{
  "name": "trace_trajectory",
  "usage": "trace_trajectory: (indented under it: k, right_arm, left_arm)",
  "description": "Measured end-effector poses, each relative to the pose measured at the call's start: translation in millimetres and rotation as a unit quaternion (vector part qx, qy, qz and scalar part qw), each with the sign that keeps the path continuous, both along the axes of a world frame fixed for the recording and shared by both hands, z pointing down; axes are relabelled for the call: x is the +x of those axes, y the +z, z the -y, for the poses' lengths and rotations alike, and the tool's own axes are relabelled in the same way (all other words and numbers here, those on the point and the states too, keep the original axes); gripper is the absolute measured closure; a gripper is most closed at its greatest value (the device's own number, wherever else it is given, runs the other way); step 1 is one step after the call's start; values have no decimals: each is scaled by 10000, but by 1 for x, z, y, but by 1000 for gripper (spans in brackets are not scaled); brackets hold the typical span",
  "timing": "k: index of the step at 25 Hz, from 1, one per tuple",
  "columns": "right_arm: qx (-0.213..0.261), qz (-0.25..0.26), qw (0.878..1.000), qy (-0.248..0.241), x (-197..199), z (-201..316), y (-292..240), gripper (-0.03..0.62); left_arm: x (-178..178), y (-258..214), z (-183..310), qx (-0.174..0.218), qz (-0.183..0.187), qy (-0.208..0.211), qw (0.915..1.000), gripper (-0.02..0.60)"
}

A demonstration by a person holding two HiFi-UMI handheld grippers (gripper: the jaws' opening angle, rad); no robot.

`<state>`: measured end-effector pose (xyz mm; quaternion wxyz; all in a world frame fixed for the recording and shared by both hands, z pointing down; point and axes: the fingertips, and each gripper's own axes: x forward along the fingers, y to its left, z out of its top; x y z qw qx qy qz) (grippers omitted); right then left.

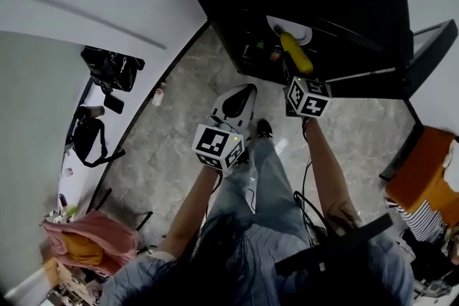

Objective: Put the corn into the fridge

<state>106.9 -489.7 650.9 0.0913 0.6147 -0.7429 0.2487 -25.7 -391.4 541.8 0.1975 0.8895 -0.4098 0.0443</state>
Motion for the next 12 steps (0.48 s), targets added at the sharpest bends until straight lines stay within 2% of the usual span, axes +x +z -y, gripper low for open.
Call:
trace_trajectory:
  k: [7, 12]
  right_arm:
    - [-177, -603, 9980, -18, 8, 47, 21, 335]
    - [-398, -1076, 9929, -300, 10, 61, 34, 335]
  left_arm:
    - [-13, 18, 2, -184, 63, -60, 9998, 575]
    - [-18, 25, -1, -244, 145, -43, 9996, 575]
